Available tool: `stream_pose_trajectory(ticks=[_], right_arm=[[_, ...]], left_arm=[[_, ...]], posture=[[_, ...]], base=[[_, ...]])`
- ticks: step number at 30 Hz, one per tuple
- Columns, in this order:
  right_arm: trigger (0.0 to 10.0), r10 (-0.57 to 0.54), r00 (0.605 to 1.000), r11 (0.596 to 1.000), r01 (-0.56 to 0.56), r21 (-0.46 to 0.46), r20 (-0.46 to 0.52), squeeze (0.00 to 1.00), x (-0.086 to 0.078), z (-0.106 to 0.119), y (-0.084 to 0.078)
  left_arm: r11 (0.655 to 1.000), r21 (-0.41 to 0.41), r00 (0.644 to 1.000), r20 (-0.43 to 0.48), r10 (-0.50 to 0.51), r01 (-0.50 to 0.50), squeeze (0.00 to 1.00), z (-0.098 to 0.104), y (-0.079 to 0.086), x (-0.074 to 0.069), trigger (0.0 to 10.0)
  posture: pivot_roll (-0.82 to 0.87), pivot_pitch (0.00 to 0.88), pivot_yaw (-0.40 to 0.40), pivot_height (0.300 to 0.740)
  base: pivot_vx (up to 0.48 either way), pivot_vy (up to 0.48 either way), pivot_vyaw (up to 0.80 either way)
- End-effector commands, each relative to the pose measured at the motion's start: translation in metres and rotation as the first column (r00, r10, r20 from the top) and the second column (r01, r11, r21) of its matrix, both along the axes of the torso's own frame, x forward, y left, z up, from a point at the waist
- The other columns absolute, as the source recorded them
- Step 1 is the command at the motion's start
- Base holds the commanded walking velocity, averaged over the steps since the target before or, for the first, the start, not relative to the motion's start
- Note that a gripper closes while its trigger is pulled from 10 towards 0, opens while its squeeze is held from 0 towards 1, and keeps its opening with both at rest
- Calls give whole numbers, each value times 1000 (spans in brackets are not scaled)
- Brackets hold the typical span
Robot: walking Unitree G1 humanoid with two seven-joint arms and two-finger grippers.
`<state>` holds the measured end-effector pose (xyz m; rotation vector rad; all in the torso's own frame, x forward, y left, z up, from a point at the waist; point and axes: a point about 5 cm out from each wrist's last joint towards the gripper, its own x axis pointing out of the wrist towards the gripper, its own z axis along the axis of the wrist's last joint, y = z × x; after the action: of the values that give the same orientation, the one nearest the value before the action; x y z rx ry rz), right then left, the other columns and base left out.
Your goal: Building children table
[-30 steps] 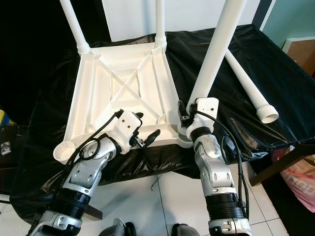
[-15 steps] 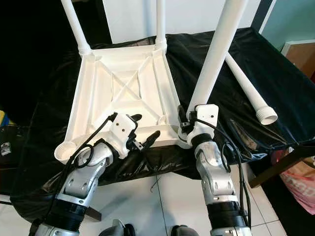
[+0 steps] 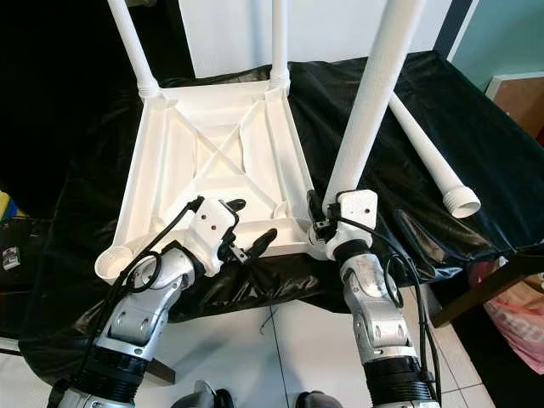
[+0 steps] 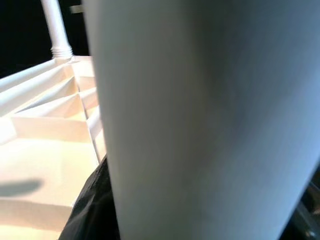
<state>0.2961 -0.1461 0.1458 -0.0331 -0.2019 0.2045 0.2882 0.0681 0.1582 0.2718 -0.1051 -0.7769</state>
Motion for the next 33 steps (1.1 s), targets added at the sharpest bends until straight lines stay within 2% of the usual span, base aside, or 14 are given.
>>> stream_pose_trajectory(ticks=[1,5,6,8,9,16,26,33], right_arm=[[10000,21,997,999,-24,-31,-74,0,-5,-20,0],[10000,62,997,997,-64,-35,-51,0,-9,-19,3],[10000,96,995,993,-97,-72,-24,0,-12,-19,7],[10000,96,995,993,-97,-72,-24,0,-12,-19,7],[10000,127,992,985,-127,-113,-10,0,-15,-21,10],[10000,181,984,969,-179,-168,-3,0,-18,-26,16],[10000,180,984,972,-178,-151,1,0,-17,-32,13],[10000,115,993,987,-114,-116,3,0,-10,-41,5]], left_arm=[[1000,11,1000,16,22,-22,0,1,0,-1,10000],[999,17,999,27,32,-33,0,2,0,0,10000],[999,17,999,30,39,-40,0,3,1,1,10000],[999,17,999,30,39,-40,0,3,1,1,10000],[999,17,999,33,42,-43,0,3,2,1,10000],[999,22,998,42,46,-47,0,4,2,2,10000],[998,26,997,59,58,-59,0,8,5,5,10000],[998,17,996,66,60,-61,0,11,4,6,10000]], posture=[[-46,73,6,740],[-44,72,3,740],[-41,70,2,740],[-41,70,2,740],[-41,70,2,740],[-39,64,3,740],[-38,66,3,740],[-32,78,19,740]], base=[[0,0,0],[0,0,0],[0,0,0],[0,0,0],[0,0,0],[0,0,0],[0,0,0],[0,0,0]])
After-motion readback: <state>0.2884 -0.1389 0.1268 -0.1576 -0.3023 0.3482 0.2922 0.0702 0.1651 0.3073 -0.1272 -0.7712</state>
